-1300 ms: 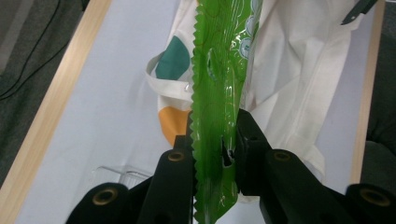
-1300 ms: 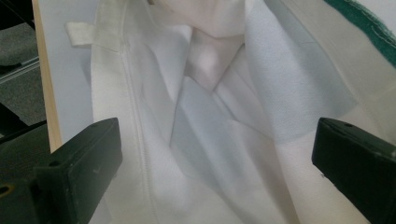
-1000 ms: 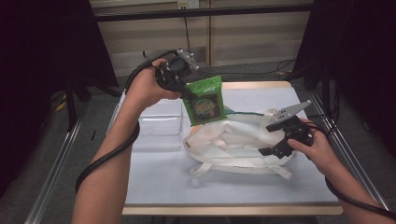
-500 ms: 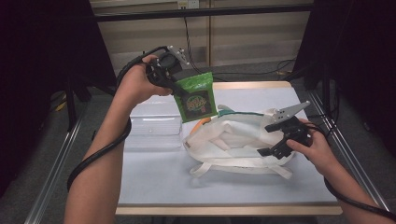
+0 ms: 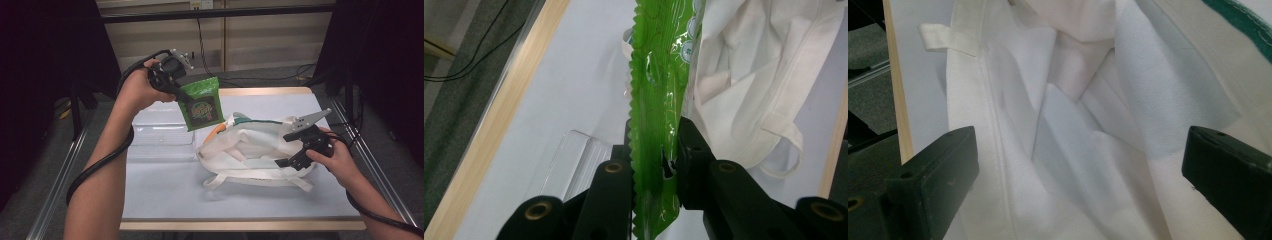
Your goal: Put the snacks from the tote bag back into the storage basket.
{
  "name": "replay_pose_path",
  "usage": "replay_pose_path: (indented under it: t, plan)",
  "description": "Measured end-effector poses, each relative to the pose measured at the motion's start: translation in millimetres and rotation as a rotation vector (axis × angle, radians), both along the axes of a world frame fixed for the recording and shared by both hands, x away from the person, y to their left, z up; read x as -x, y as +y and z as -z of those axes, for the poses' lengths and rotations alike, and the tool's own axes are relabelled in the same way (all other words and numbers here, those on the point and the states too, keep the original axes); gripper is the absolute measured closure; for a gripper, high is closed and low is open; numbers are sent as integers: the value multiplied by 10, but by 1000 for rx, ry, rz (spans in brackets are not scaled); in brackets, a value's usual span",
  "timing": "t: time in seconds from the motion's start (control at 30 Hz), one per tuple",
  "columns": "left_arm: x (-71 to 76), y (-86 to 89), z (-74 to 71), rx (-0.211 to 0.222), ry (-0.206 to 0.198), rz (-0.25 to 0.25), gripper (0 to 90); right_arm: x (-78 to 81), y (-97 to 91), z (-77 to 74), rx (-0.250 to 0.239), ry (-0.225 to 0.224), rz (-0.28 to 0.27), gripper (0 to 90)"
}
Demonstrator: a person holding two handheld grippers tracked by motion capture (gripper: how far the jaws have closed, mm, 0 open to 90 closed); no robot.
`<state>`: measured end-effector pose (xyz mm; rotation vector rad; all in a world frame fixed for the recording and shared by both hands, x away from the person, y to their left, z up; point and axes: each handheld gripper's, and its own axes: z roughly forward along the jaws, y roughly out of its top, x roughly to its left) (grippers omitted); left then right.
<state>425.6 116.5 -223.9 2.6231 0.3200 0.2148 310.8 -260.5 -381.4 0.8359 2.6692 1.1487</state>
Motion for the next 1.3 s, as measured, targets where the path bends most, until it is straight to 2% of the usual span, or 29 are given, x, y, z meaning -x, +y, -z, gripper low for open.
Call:
replay_pose_path:
  t: [0.9,1.03,1.3]
  plan:
    - [-105,249,132,-29,14,-50,787,10,6,16,-3,2,-8,13]
    - [-123,280,158,-39,20,-39,788,9,7,17,0,3,-10,13]
    - [-127,311,177,-48,8,-27,788,5,22,17,1,0,-15,13]
